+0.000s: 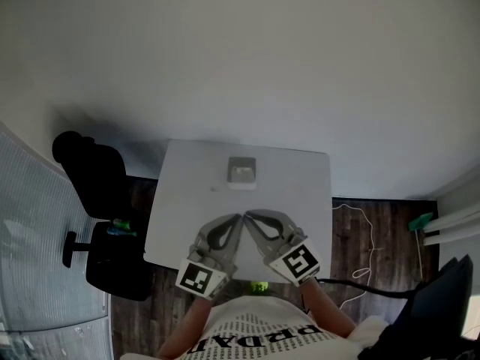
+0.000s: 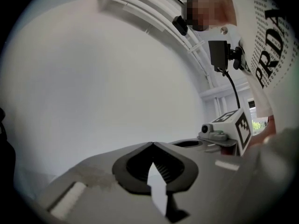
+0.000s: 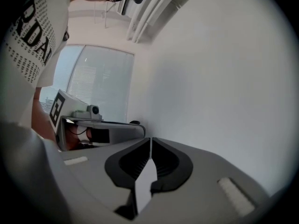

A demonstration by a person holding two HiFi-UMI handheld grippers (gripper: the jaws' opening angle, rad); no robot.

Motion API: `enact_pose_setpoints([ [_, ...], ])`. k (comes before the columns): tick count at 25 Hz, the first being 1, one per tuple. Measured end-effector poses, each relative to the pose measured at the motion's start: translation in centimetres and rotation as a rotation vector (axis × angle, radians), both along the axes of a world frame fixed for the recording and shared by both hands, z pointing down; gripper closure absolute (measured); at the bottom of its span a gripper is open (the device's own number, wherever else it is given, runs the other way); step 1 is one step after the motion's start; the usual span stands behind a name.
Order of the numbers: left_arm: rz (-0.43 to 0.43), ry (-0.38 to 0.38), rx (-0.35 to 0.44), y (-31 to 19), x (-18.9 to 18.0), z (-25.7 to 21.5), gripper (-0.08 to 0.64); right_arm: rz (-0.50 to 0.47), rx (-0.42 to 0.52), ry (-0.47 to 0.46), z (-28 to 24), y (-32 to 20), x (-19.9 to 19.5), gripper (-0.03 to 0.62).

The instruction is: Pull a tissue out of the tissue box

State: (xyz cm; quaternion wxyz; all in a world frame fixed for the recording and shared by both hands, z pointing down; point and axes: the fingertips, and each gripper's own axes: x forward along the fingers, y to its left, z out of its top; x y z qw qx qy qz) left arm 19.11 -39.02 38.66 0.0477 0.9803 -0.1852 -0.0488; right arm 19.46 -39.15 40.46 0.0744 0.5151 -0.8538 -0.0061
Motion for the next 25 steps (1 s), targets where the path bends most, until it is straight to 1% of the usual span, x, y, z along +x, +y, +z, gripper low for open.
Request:
enact_pose_setpoints([
  [8, 0.063, 0.012, -0.001, -4.4, -1.2, -0.4, 0.569, 0.069, -0.002, 0.014, -0.6, -4.4, -1.2, 0.584],
  [12, 0.089, 0.007, 0.013, -5.7, -1.3, -0.2, 0.569, 0.091, -0.002, 0.023, -0.5, -5.8, -1.3, 0.584],
  [14, 0.099, 0.002, 0.016, -6.1, -1.1, 0.1, 0.569, 0.102, -0.002, 0.011, -0.2, -6.1, -1.1, 0.584],
  [17, 0.086, -0.008, 0.007, -6.2, -0.5, 0.6, 0.569, 0.094, -0.013, -0.005, 0.4, -6.2, -0.6, 0.586],
  [21, 0.053, -0.013, -0.004, -6.3, -0.1, 1.1, 0.569, 0.061, -0.025, 0.012, 0.9, -6.3, -0.1, 0.586],
  [25, 0.033, -0.023, -0.011, -6.5, 0.5, 1.4, 0.569, 0.044, -0.030, 0.009, 1.1, -6.6, 0.5, 0.586],
])
